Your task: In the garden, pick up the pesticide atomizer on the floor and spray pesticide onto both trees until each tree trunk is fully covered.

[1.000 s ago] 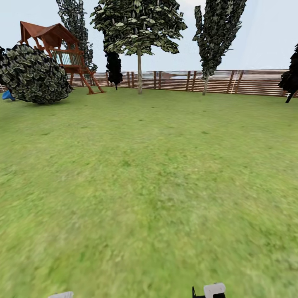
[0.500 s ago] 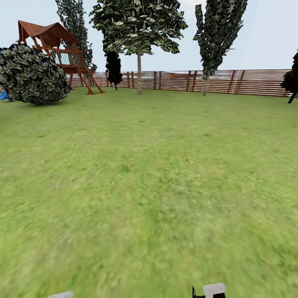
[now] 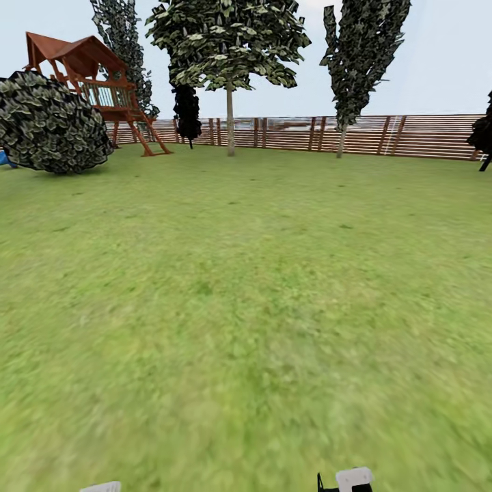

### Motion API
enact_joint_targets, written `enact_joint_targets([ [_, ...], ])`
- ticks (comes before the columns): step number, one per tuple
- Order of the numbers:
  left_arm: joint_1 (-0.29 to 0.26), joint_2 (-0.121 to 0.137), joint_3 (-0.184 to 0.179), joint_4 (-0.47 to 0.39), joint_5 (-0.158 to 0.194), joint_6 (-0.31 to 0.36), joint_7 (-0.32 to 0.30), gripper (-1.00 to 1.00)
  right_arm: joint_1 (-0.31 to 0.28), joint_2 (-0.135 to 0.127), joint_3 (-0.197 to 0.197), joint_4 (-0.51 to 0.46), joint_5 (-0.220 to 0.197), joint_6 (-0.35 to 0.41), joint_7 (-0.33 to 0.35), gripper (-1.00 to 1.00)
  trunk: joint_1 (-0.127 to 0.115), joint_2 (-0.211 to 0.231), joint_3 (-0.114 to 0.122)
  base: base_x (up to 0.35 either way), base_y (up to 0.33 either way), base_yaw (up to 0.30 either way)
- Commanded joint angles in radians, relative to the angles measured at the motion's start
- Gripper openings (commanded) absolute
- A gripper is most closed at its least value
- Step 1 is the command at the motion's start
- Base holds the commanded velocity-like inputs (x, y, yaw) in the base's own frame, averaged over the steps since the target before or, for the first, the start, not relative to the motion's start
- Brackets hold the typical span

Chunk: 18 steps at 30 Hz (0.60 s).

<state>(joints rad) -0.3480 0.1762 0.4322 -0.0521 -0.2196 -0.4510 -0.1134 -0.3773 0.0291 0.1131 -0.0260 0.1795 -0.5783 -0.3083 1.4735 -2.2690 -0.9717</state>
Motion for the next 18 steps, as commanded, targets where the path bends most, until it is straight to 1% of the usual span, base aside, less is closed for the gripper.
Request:
enact_joint_targets([
  [1, 0.000, 0.000, 0.000, 0.000, 0.000, 0.000, 0.000, -1.00, 0.000, 0.000, 0.000, 0.000, 0.000, 0.000, 0.000, 1.00, 0.000, 0.000, 0.000, 0.338, 0.000, 0.000],
  [18, 0.000, 0.000, 0.001, 0.000, 0.001, 0.000, 0.001, -1.00, 0.000, 0.000, -0.001, 0.000, 0.000, 0.000, 0.000, 1.00, 0.000, 0.000, 0.000, 0.338, 0.000, 0.000],
])
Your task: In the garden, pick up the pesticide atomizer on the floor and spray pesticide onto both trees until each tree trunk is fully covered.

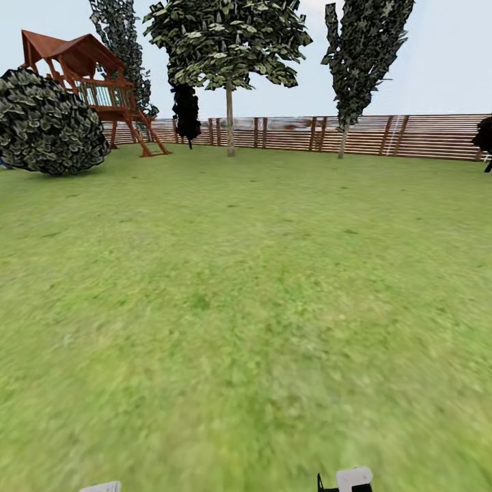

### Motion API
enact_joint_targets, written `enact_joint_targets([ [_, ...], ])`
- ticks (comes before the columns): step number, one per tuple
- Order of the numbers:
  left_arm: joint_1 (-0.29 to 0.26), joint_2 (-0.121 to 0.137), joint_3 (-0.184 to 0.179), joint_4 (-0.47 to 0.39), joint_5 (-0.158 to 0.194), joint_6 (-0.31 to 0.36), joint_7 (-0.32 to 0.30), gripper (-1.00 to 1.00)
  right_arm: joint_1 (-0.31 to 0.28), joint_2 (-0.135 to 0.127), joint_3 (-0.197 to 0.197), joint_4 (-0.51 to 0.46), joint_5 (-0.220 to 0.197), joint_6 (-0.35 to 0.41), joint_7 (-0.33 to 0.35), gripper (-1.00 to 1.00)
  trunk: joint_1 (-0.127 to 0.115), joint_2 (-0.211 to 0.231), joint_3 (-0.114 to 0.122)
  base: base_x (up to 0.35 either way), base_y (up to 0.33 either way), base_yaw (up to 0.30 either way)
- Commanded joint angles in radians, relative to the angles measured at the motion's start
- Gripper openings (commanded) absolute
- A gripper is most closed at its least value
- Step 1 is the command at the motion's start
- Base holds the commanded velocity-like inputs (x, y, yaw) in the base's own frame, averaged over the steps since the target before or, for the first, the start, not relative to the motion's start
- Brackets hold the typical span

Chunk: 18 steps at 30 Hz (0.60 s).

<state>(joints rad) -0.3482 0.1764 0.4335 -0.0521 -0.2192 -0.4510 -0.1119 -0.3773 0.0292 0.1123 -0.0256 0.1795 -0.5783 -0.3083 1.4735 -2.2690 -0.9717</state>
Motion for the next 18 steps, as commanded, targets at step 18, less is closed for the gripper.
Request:
enact_joint_targets([
  [18, 0.000, 0.000, 0.000, 0.000, 0.003, 0.000, 0.000, -1.00, 0.000, 0.000, 0.000, 0.000, 0.000, 0.000, 0.000, 1.00, 0.000, 0.000, 0.000, 0.338, 0.000, 0.000],
])
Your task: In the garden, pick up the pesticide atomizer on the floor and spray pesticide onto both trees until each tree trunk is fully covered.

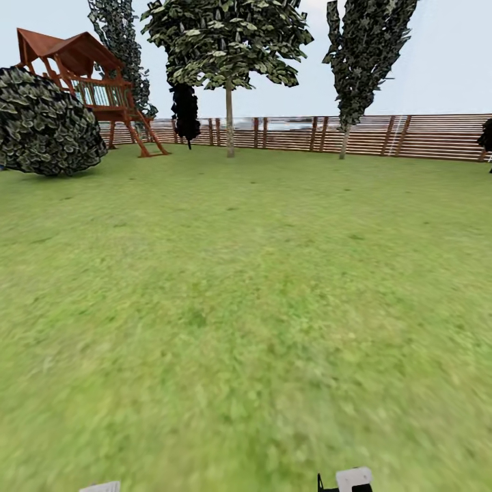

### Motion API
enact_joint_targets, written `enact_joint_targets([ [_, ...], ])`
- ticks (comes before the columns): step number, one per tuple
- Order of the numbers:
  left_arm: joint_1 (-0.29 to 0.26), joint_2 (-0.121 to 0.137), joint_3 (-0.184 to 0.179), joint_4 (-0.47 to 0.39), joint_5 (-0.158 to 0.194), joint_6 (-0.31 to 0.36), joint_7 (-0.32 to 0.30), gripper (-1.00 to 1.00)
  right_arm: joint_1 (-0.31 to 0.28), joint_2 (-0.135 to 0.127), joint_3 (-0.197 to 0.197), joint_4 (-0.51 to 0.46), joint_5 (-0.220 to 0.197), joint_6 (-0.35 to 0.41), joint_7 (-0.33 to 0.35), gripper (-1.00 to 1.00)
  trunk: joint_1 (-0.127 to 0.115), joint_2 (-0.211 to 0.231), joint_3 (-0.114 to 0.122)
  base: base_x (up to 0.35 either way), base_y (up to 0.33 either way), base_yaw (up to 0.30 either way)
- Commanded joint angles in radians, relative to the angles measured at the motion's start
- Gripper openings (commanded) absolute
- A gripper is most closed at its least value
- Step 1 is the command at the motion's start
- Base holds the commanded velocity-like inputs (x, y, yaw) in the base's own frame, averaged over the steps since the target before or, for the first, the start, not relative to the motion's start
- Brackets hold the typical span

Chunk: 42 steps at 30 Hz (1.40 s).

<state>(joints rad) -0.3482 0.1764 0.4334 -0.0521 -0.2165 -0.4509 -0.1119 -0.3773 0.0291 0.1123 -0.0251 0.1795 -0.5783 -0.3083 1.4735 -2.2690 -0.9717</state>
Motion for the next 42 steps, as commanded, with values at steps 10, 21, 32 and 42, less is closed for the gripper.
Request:
enact_joint_targets([
  [10, 0.000, 0.000, 0.001, 0.000, 0.001, 0.001, 0.000, -1.00, 0.000, 0.000, 0.000, -0.001, 0.000, 0.000, 0.000, 1.00, 0.000, 0.000, 0.000, 0.338, 0.000, 0.000],
  [21, 0.000, 0.000, 0.001, 0.000, 0.002, 0.000, 0.000, -1.00, 0.000, 0.000, 0.000, 0.000, 0.000, 0.000, 0.000, 1.00, 0.000, 0.000, 0.000, 0.338, 0.000, 0.000],
  [32, 0.000, 0.000, 0.000, 0.000, -0.001, 0.000, -0.001, -1.00, 0.000, 0.000, 0.000, 0.000, 0.000, 0.000, 0.000, 1.00, 0.000, 0.000, 0.000, 0.338, 0.000, 0.000],
  [42, 0.000, 0.000, 0.000, 0.000, -0.001, 0.000, -0.002, -1.00, 0.000, 0.000, 0.000, 0.000, 0.000, 0.000, 0.000, 1.00, 0.000, 0.000, 0.000, 0.338, 0.000, 0.000],
])
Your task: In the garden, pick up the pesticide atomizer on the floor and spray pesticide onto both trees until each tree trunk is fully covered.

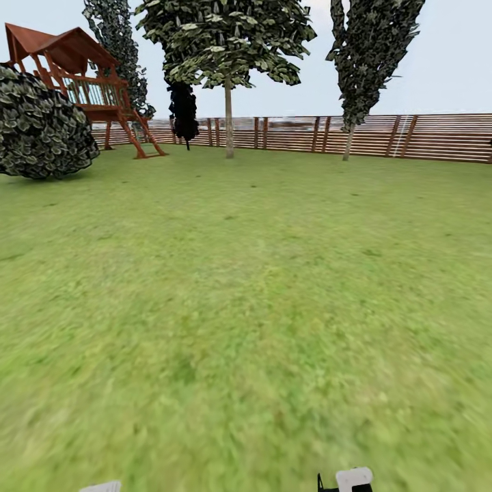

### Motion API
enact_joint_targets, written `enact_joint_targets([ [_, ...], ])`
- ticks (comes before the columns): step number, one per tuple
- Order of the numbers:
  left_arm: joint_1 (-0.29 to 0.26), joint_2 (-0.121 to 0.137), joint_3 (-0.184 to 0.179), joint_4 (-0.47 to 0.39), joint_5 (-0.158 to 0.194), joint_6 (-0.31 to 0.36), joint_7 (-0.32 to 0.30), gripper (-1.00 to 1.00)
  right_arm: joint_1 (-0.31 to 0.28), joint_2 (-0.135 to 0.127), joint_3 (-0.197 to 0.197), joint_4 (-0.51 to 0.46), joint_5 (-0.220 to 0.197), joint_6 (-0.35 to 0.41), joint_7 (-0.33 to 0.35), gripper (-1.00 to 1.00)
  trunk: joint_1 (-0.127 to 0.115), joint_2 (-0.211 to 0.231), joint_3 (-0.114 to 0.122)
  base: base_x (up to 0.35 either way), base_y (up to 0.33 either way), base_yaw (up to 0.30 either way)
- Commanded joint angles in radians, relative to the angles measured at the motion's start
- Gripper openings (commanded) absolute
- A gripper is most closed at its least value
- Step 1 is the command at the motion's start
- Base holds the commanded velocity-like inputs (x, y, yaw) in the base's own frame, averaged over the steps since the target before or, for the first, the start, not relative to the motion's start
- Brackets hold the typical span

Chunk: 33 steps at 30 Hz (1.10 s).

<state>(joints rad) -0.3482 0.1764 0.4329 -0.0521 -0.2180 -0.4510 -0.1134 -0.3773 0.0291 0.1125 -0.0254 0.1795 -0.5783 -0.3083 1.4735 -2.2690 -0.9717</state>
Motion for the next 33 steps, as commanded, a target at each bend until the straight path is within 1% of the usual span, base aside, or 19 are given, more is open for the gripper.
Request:
enact_joint_targets([
  [1, 0.000, 0.000, 0.000, 0.000, 0.000, 0.000, 0.000, -1.00, 0.000, 0.000, 0.000, 0.000, 0.000, 0.000, 0.000, 1.00, 0.000, 0.000, 0.000, 0.338, 0.000, 0.000],
  [33, 0.000, 0.000, 0.001, 0.000, 0.002, 0.000, 0.000, -1.00, 0.000, 0.000, 0.000, 0.001, 0.000, 0.000, 0.000, 1.00, 0.000, 0.000, 0.000, 0.338, 0.000, 0.000],
])
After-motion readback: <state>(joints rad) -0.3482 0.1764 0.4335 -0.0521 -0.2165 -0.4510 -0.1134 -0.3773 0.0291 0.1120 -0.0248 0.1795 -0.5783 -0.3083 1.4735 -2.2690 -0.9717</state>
